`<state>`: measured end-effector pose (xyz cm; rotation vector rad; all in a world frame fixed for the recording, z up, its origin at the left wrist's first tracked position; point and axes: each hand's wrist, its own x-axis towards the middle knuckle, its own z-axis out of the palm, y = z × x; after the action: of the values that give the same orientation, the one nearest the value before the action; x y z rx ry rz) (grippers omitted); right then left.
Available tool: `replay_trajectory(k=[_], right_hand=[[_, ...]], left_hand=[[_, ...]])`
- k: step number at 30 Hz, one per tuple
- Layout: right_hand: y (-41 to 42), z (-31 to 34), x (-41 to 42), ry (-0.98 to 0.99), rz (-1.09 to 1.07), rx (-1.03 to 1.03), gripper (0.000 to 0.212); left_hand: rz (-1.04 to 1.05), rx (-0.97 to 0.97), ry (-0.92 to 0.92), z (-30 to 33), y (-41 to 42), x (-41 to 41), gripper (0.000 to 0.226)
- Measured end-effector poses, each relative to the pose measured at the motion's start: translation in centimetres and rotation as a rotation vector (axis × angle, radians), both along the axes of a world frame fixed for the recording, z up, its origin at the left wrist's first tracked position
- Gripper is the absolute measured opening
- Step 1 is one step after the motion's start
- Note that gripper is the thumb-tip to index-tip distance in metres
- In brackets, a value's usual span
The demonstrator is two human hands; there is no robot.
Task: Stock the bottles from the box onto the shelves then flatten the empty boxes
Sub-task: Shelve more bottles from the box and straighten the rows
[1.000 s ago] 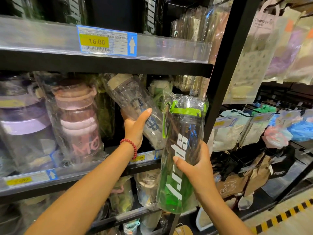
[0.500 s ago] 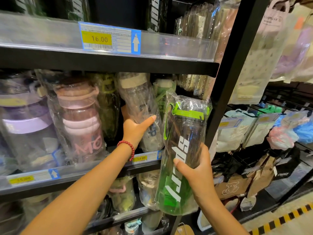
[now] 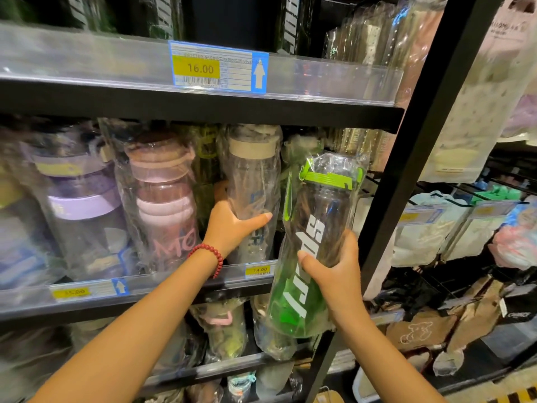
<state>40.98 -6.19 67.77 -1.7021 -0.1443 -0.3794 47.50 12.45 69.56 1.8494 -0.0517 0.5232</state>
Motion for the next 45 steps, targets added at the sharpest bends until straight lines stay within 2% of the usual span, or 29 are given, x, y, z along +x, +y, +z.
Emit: replay_trajectory(k=[6,9,10,12,14,18,21,26,30,32,38,42,45], right_hand=[[1.1,1.3,2.3,-0.037,-0.036,-0.027,0.097],[1.2,2.0,3.1,-0.053,-0.067,-0.036,0.092],[1.2,2.4,3.3,-0.066,-0.08,-0.049,0.09],[1.2,3.1,3.6,-0.104,-0.112,-0.1,0.086],[1.2,3.8,3.9,-0.146,-0.155,-0.169,0.084],[1.1,4.5,4.6,-0.209,-0.249,-0.329,0.074],[0.8,5.0,4.9,-0.226,-0.279,-0.42,0.069],[0.7,5.1,5.1,-0.223,-0.247,-0.478,0.082],[0.6,5.4,5.2,-0.229,-0.209,-0.551,0.091],[0.7,5.5,5.2,-0.234,-0.199,-0.568,0.095],[0.2,5.4,4.8,-0.242,-0.126,-0.414,0.091],[-0.2,4.9,4.0,-0.162,0.045,-0.211,0.085],[-0.5,4.5,3.5,-0.123,0.171,-0.081,0.068]], left_hand=[[-0.055,0.0,0.015,0.1,1.3,-0.5,0.027],[-0.081,-0.018,0.026,-0.1,1.4,-0.5,0.028],[-0.079,-0.024,0.036,-0.2,1.4,-0.4,0.033],[-0.068,-0.024,0.048,-0.4,1.5,-0.3,0.059],[-0.071,-0.041,0.046,-0.5,1.6,-0.2,0.067],[-0.075,-0.045,0.053,-0.5,1.5,-0.1,0.049],[-0.073,-0.058,0.052,-0.7,1.6,0.0,0.063],[-0.075,-0.071,0.061,-0.7,1.6,0.0,0.055],[-0.068,-0.077,0.051,-0.5,1.5,-0.2,0.029],[-0.063,-0.074,0.04,-0.5,1.6,-0.2,0.027],[-0.077,-0.085,0.053,-0.6,1.8,0.0,0.029],[-0.081,-0.115,0.091,-0.6,2.0,-0.1,0.045],[-0.08,-0.11,0.083,-0.5,2.0,-0.1,0.031]])
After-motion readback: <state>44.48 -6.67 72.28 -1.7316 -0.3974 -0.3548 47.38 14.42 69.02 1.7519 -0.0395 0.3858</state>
